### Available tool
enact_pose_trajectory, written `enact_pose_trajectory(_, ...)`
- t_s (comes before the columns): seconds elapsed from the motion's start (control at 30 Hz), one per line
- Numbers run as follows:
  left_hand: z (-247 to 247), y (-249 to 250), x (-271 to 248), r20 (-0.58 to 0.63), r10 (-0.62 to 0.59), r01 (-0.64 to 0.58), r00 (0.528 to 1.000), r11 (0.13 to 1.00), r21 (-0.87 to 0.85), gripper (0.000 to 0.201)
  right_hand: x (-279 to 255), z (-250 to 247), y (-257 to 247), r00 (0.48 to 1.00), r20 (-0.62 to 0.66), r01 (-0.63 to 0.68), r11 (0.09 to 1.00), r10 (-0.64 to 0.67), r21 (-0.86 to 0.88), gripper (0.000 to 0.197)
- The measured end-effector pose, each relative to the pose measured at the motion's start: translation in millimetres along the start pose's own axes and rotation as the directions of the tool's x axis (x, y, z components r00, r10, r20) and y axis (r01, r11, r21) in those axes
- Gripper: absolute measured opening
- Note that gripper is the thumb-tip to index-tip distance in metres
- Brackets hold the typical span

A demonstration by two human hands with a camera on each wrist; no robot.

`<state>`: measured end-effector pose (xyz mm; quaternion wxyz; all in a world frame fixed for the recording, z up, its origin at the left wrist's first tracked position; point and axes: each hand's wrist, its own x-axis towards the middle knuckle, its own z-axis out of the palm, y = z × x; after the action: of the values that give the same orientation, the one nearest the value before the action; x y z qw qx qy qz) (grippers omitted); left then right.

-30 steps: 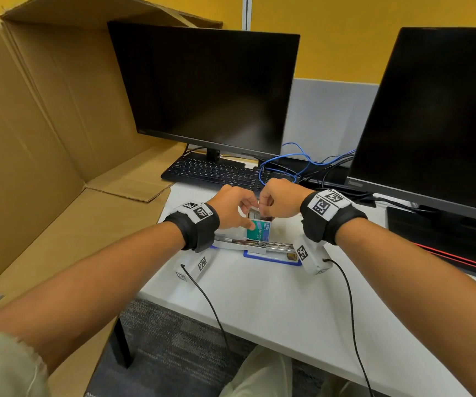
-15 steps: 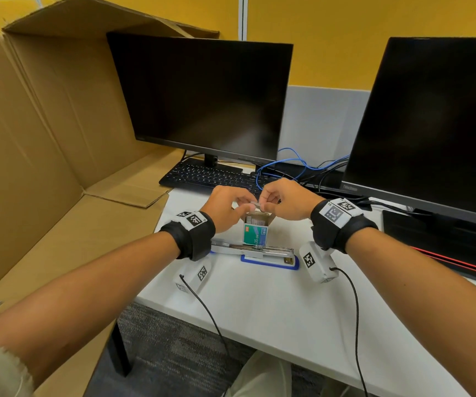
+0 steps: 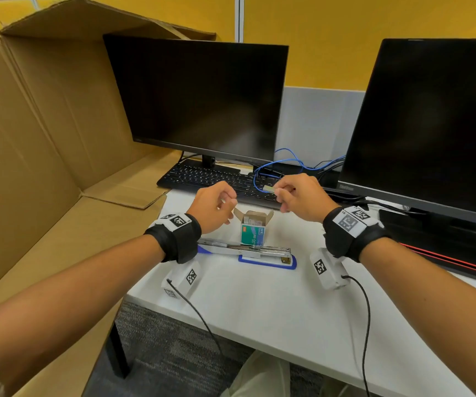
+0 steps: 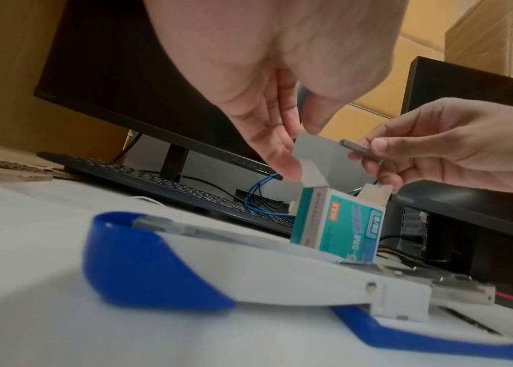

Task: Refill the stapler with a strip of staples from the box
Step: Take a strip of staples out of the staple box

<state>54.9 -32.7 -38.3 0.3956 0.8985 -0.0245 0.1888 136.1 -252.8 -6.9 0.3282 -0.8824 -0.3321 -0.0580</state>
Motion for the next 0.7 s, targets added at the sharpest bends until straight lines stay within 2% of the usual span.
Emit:
enact_pose_trajectory(0.1, 0.4, -3.1, -4.4, 0.063, -0.003, 0.008, 0.998, 0.997, -0.077, 0.024, -7.1, -0.6, 3.9, 0.994, 0.083, -0.090, 0.984, 0.078, 0.154, 0.021)
enact_pose_trajectory(0.2, 4.3, -2.0, -5.9, 0.121, 0.017, -0.009, 0.993, 0.998, -0.066, 0.036, -9.8, 5.9, 1.2, 0.986, 0.144, -0.120, 0.951, 0.082, 0.283, 0.022)
enact_pose_trajectory(0.27, 7.9, -0.5, -5.9, 0.117, 0.024, -0.016, 0.993, 0.997, -0.070, 0.045, -8.9, 10.4, -3.2, 0.987, 0.144, -0.114, 0.933, 0.068, 0.342, 0.021)
enact_pose_trajectory(0.37, 12.7, 2.7, -3.3, 0.099, 0.023, -0.015, 0.995, 0.997, -0.078, 0.057, -5.4, 16.3, -8.8, 0.991, 0.126, -0.092, 0.918, 0.046, 0.386, 0.020)
enact_pose_trajectory(0.53, 18.1, 3.1, 5.0, 0.086, 0.012, -0.009, 0.996, 0.999, -0.034, 0.058, -3.3, 27.5, -9.2, 0.985, 0.167, -0.106, 0.921, 0.046, 0.375, 0.018)
enact_pose_trajectory(0.6, 20.0, 1.5, 10.2, 0.093, -0.033, 0.031, 0.995, 0.999, 0.019, 0.056, -4.2, 27.5, -9.4, 0.985, 0.162, -0.113, 0.918, 0.055, 0.380, 0.019)
enact_pose_trajectory(0.7, 20.3, -0.1, 19.1, 0.198, -0.216, 0.231, 0.956, 0.972, -0.054, 0.056, -5.2, 24.2, -8.8, 0.986, 0.156, -0.123, 0.910, 0.065, 0.395, 0.020)
